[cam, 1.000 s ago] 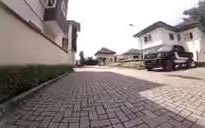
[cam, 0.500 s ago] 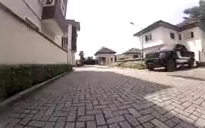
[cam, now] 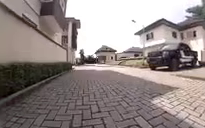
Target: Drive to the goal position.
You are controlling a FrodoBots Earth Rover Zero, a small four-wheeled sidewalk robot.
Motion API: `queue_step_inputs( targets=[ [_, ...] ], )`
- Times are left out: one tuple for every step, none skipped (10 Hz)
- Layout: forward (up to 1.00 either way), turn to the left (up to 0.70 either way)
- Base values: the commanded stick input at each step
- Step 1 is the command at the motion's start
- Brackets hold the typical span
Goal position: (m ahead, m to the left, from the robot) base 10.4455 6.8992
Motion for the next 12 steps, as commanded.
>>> queue_step_inputs(
  targets=[
    [0.50,0.00],
    [0.50,0.00],
    [0.50,0.00],
    [0.50,0.00],
    [0.50,0.00],
    [0.50,0.00],
    [0.50,0.00],
    [0.50,0.00],
    [0.50,0.00],
    [0.50,0.00],
    [0.50,0.00],
    [0.50,0.00]
  ],
)
